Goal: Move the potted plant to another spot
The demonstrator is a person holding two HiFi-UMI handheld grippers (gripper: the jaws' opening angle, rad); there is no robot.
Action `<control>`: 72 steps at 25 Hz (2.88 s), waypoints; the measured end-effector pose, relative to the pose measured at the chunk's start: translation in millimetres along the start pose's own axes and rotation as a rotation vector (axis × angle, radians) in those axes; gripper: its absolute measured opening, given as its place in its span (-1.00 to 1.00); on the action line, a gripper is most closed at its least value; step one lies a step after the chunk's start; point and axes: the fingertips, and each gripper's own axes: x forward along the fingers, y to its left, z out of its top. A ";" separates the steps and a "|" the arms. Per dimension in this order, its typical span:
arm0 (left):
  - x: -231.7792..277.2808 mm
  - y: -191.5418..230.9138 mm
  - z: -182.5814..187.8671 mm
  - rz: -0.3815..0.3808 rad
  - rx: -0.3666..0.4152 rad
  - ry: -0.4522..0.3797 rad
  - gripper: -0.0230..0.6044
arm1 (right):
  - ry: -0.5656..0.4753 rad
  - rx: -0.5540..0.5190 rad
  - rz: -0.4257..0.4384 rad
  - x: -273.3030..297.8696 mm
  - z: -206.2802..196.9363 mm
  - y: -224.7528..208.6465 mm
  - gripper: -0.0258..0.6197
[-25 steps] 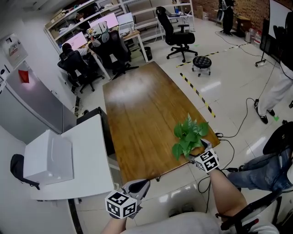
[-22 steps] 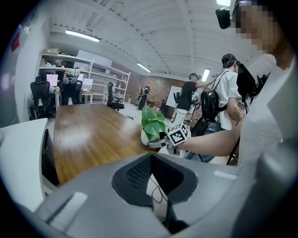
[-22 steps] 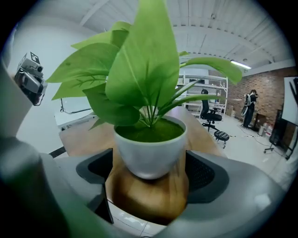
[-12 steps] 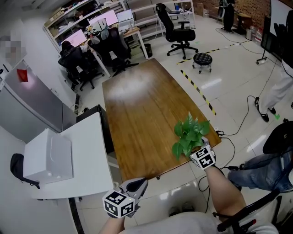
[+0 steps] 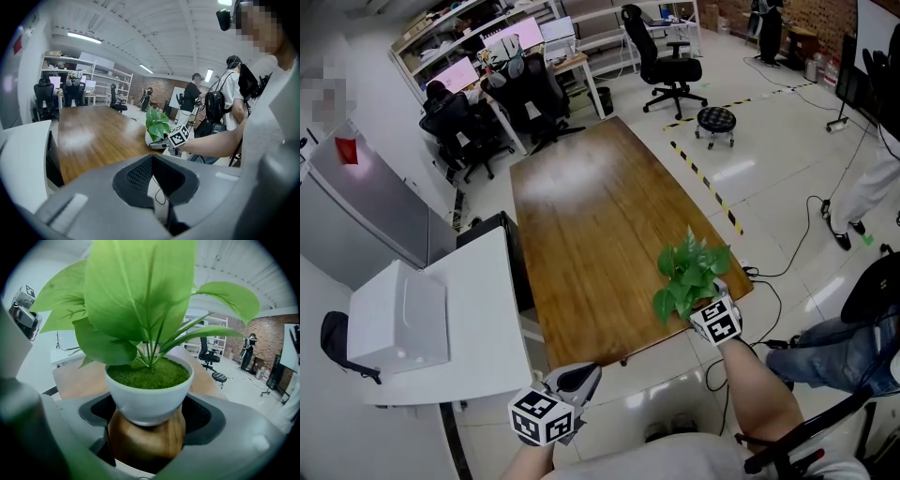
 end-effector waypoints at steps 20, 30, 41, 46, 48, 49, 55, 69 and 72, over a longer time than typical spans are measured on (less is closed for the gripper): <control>0.9 -5.5 -2.0 0.012 0.001 -0.008 -0.94 | -0.016 0.007 0.028 -5.7 -2.2 3.1 0.43; 0.1 -8.0 2.0 0.028 -0.002 -0.030 -0.94 | -0.053 0.011 0.043 -14.5 12.3 7.3 0.43; -17.7 -19.8 16.8 0.060 -0.009 -0.106 -0.94 | -0.087 -0.013 0.073 -34.7 51.3 15.7 0.43; -25.1 -27.2 23.1 0.084 -0.022 -0.149 -0.94 | -0.100 -0.046 0.107 -40.2 71.9 23.4 0.43; -31.8 -27.7 22.1 0.095 -0.024 -0.161 -0.94 | -0.100 -0.068 0.123 -38.8 77.8 31.3 0.43; -36.4 -27.2 21.4 0.103 -0.026 -0.166 -0.94 | -0.099 -0.078 0.131 -37.7 81.0 35.9 0.43; -67.6 -17.2 8.5 0.183 -0.066 -0.193 -0.94 | -0.106 -0.133 0.200 -27.7 98.5 74.4 0.43; -137.6 -0.6 -28.0 0.394 -0.187 -0.262 -0.94 | -0.108 -0.253 0.411 9.9 132.9 176.6 0.43; -153.2 5.6 -38.8 0.425 -0.205 -0.278 -0.94 | -0.106 -0.276 0.445 19.2 138.7 203.1 0.43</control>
